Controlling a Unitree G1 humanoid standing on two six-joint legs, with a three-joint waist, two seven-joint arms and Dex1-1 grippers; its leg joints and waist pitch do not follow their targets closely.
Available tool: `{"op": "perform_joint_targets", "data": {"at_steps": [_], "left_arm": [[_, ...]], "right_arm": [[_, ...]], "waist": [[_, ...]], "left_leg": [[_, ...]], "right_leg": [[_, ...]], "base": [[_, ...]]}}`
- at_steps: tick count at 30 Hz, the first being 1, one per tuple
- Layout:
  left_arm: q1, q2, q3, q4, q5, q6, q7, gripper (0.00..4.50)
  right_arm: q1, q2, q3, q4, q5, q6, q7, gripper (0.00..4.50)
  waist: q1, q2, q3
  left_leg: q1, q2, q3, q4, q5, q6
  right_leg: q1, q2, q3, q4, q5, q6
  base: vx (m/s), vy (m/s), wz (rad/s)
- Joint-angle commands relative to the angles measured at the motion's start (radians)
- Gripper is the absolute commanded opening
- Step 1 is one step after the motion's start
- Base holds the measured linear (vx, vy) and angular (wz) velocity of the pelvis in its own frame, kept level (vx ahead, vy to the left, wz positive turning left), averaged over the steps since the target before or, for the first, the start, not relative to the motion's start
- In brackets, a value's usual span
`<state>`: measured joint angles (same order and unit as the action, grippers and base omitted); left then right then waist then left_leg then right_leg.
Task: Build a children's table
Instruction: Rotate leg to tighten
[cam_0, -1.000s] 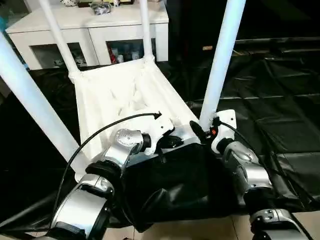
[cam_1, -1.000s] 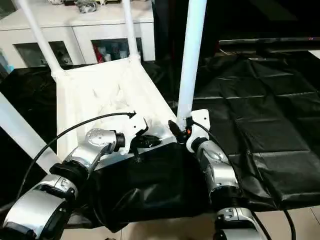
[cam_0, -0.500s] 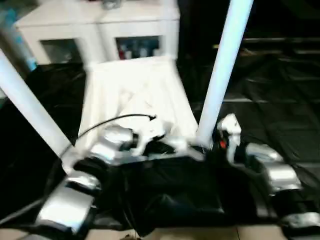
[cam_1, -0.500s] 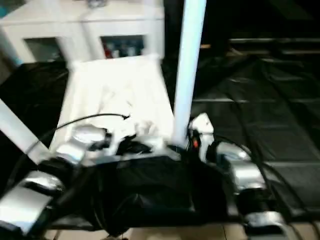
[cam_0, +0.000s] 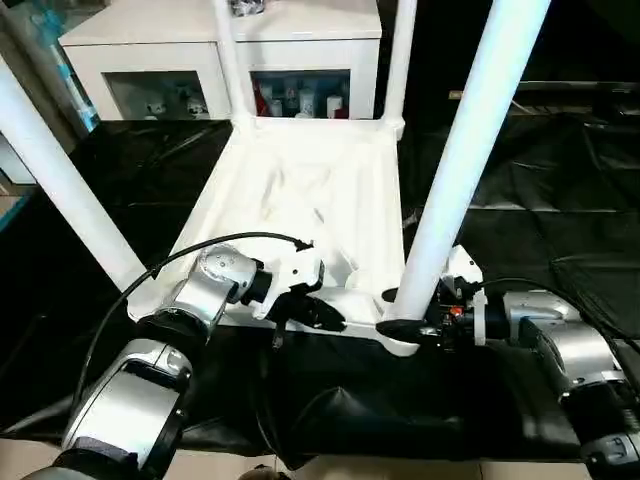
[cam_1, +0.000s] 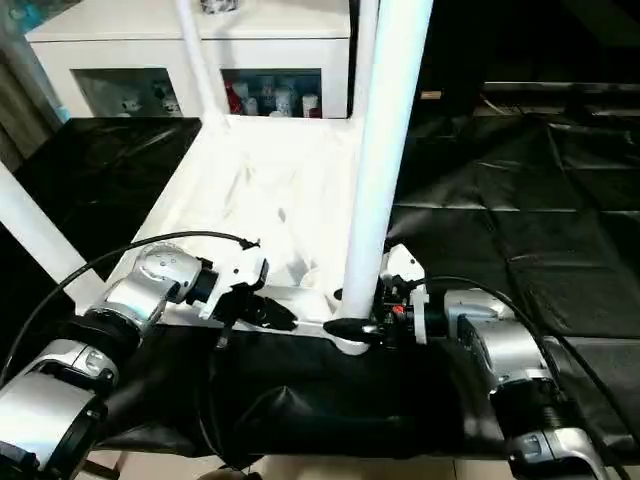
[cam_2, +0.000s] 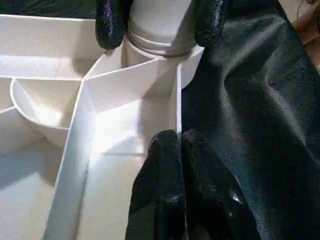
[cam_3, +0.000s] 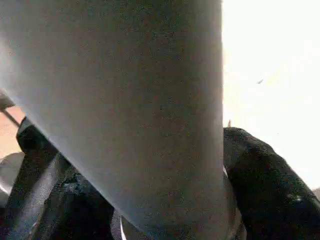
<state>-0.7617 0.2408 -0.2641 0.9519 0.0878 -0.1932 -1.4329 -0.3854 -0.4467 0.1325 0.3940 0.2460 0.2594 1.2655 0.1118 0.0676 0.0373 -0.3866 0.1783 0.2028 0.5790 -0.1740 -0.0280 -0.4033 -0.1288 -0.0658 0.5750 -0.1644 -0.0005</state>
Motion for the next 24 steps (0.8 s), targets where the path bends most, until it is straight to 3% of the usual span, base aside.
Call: {"op": "perform_joint_targets", "data": {"at_steps": [1, 5, 8, 10, 11, 13, 14, 16, 17, 19, 20, 24], "left_arm": [[0.006, -0.022, -0.016, -0.002, 0.006, 0.001, 0.038, 0.0], [-0.014, -0.059, 0.007, 0.036, 0.024, 0.006, 0.194, 0.0], [-0.026, -0.105, 0.031, 0.054, 0.018, 0.033, 0.301, 0.0], [-0.027, -0.122, 0.033, 0.054, 0.019, 0.044, 0.331, 0.0], [-0.026, -0.142, 0.031, 0.052, 0.022, 0.054, 0.362, 0.0], [-0.02, -0.188, 0.031, 0.051, 0.025, 0.071, 0.431, 0.0], [-0.011, -0.217, 0.029, 0.045, 0.023, 0.081, 0.458, 0.0], [-0.003, -0.238, 0.024, 0.039, 0.022, 0.082, 0.467, 0.0], [0.003, -0.25, 0.019, 0.032, 0.024, 0.083, 0.467, 0.0], [0.009, -0.26, 0.012, 0.024, 0.028, 0.082, 0.464, 0.0], [0.01, -0.26, 0.01, 0.022, 0.029, 0.08, 0.462, 0.0], [0.009, -0.221, 0.0, 0.016, 0.032, 0.067, 0.428, 0.0]], "right_arm": [[0.009, 0.026, 0.024, -0.021, -0.001, 0.01, -0.031, 2.75], [0.02, 0.095, -0.011, 0.049, -0.068, -0.046, -0.247, 2.67], [0.009, 0.185, -0.07, 0.126, -0.079, -0.035, -0.464, 2.62], [0.01, 0.212, -0.079, 0.134, -0.083, -0.037, -0.516, 2.59], [0.009, 0.24, -0.084, 0.141, -0.089, -0.046, -0.559, 2.59], [-0.001, 0.297, -0.093, 0.161, -0.097, -0.053, -0.65, 2.58], [-0.01, 0.336, -0.095, 0.173, -0.099, -0.053, -0.697, 2.58], [-0.018, 0.368, -0.087, 0.183, -0.11, -0.062, -0.72, 2.58], [-0.024, 0.39, -0.072, 0.186, -0.11, -0.077, -0.701, 2.58], [-0.031, 0.411, -0.056, 0.186, -0.105, -0.097, -0.668, 3.14], [-0.035, 0.416, -0.055, 0.186, -0.099, -0.099, -0.658, 3.27], [-0.043, 0.39, -0.056, 0.165, -0.067, -0.083, -0.59, 3.72]], "waist": [[-0.004, -0.021, -0.061], [-0.009, -0.024, -0.055], [-0.033, -0.024, -0.046], [-0.044, -0.025, -0.045], [-0.051, -0.021, -0.045], [-0.062, -0.023, -0.044], [-0.066, -0.034, -0.044], [-0.07, -0.025, -0.044], [-0.075, -0.035, -0.043], [-0.077, -0.03, -0.044], [-0.078, -0.034, -0.045], [-0.078, -0.033, -0.048]], "left_leg": [[0.02, 0.052, -0.017, -0.071, -0.243, 0.064], [0.024, 0.05, -0.018, -0.076, -0.297, 0.036], [0.031, 0.043, -0.027, -0.085, -0.393, -0.015], [0.028, 0.042, -0.034, -0.088, -0.425, -0.019], [0.032, 0.042, -0.034, -0.089, -0.447, -0.02], [0.03, 0.04, -0.037, -0.089, -0.467, -0.02], [0.027, 0.039, -0.036, -0.09, -0.465, -0.015], [0.031, 0.038, -0.038, -0.09, -0.475, -0.015], [0.03, 0.039, -0.039, -0.092, -0.488, -0.011], [0.025, 0.041, -0.042, -0.096, -0.485, -0.004], [0.028, 0.041, -0.04, -0.096, -0.493, -0.004], [0.027, 0.043, -0.04, -0.1, -0.501, -0.009]], "right_leg": [[0.043, -0.032, 0.026, -0.054, -0.219, -0.232], [0.037, -0.033, 0.028, -0.066, -0.311, -0.207], [0.026, -0.034, 0.024, -0.087, -0.501, -0.148], [0.03, -0.033, 0.02, -0.094, -0.559, -0.114], [0.022, -0.031, 0.022, -0.099, -0.563, -0.107], [0.022, -0.03, 0.018, -0.101, -0.565, -0.107], [0.023, -0.03, 0.018, -0.104, -0.568, -0.1], [0.017, -0.031, 0.016, -0.108, -0.591, -0.096], [0.019, -0.03, 0.013, -0.11, -0.593, -0.091], [0.023, -0.032, 0.014, -0.109, -0.572, -0.09], [0.02, -0.03, 0.016, -0.11, -0.564, -0.092], [0.023, -0.029, 0.02, -0.102, -0.494, -0.113]], "base": [[0.0, 0.0, 0.0], [0.0, 0.0, 0.0], [0.0, 0.0, 0.0], [0.0, 0.0, 0.0], [0.0, 0.0, 0.0], [0.0, 0.0, 0.0], [0.0, 0.0, 0.0], [0.0, 0.0, 0.0], [0.0, 0.0, 0.0], [0.0, 0.0, 0.0], [0.0, 0.0, 0.0], [0.0, 0.0, 0.0]]}}
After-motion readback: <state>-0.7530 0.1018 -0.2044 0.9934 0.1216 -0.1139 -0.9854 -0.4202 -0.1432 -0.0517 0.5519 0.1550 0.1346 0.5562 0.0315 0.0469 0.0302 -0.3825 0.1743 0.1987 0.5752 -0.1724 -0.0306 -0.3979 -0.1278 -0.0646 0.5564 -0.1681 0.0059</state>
